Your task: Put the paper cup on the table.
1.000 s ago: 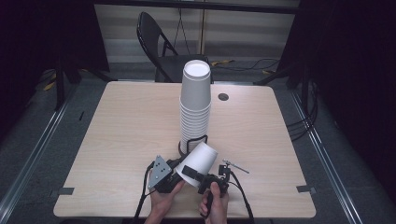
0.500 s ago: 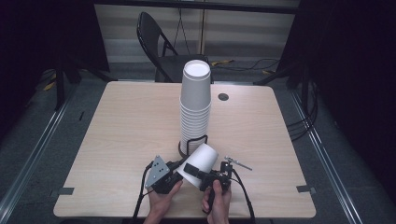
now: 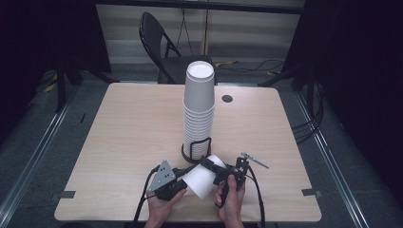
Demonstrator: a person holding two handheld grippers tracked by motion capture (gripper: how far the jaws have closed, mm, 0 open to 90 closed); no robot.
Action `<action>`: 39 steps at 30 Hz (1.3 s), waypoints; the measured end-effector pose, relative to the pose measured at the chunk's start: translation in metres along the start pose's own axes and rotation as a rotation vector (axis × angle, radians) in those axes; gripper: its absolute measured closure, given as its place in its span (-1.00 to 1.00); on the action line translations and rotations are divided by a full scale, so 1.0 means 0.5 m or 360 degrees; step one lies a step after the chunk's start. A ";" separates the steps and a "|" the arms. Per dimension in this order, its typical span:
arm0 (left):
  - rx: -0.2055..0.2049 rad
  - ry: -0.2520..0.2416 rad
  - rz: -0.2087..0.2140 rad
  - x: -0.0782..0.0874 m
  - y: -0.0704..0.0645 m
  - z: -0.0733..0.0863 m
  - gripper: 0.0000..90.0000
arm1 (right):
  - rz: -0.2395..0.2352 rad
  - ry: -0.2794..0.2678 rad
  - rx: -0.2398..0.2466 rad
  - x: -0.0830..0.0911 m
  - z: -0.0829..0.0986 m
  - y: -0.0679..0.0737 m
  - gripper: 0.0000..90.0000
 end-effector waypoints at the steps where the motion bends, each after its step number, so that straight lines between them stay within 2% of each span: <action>1: 0.0012 0.0003 0.0001 0.000 0.001 0.000 0.92 | 0.0006 -0.0003 -0.0003 0.002 -0.003 0.000 -0.77; 3: 0.0020 0.0009 0.0038 0.002 0.003 0.002 0.92 | 0.0028 -0.0023 0.0012 0.008 -0.013 -0.002 -0.76; 6: 0.0032 0.0040 0.0059 0.003 0.006 0.006 0.93 | 0.0065 -0.0038 0.0056 0.016 -0.025 -0.002 -0.76; 11: 0.0032 0.0095 0.0031 0.007 0.018 0.015 0.93 | 0.0144 -0.0080 0.0157 0.030 -0.042 -0.005 -0.76; 13: 0.0036 0.0109 0.0023 0.011 0.022 0.018 0.93 | 0.0233 -0.0068 0.0222 0.032 -0.044 -0.010 -0.76; 15: 0.0046 0.0122 0.0011 0.015 0.028 0.020 0.93 | 0.0282 -0.0073 0.0285 0.032 -0.045 -0.012 -0.76; 21: 0.0046 0.0179 -0.0052 0.031 0.050 0.027 0.93 | 0.0298 -0.0072 0.0461 0.039 -0.042 -0.001 -0.76; 23: 0.0050 0.0196 -0.0075 0.038 0.061 0.030 0.93 | 0.0329 -0.0055 0.0474 0.042 -0.042 -0.004 -0.75; 24: 0.0071 0.0194 -0.0065 0.039 0.063 0.031 0.93 | 0.0348 -0.0051 0.0487 0.043 -0.042 -0.007 -0.74; 26: 0.0080 0.0217 -0.0086 0.042 0.072 0.034 0.93 | 0.0366 -0.0031 0.0532 0.044 -0.039 -0.010 -0.71; 28: 0.0100 0.0223 -0.0086 0.043 0.080 0.036 0.93 | 0.0437 -0.0033 0.0613 0.045 -0.038 -0.014 -0.72; 29: 0.0106 0.0225 -0.0090 0.044 0.084 0.035 0.93 | 0.0497 -0.0042 0.0692 0.046 -0.038 -0.017 -0.72; 30: 0.0105 0.0240 -0.0095 0.046 0.089 0.035 0.93 | 0.0540 -0.0039 0.0740 0.046 -0.037 -0.019 -0.72; 32: 0.0120 0.0247 -0.0102 0.051 0.096 0.033 0.93 | 0.0560 -0.0022 0.0796 0.045 -0.032 -0.022 -0.72; 33: 0.0105 0.0262 -0.0107 0.053 0.100 0.032 0.93 | 0.0595 -0.0021 0.0825 0.045 -0.029 -0.024 -0.72; 35: 0.0088 0.0285 -0.0124 0.057 0.106 0.027 0.93 | 0.0694 -0.0095 0.0973 0.044 -0.029 -0.026 -0.73; 36: 0.0082 0.0291 -0.0124 0.059 0.108 0.025 0.93 | 0.0781 -0.0078 0.1008 0.042 -0.026 -0.032 -0.74; 39: 0.0102 0.0312 -0.0112 0.064 0.111 0.020 0.93 | 0.0792 0.0004 0.1016 0.040 -0.016 -0.040 -0.70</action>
Point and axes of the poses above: each handheld gripper's, and its own axes: x roughly backward along the jaws, z roughly out of its underside, y roughly to its left, the point moved 7 cm from there along -x, roughly forward along the jaws, and after that the axes turned 13 degrees about y, right-handed, at the moved point
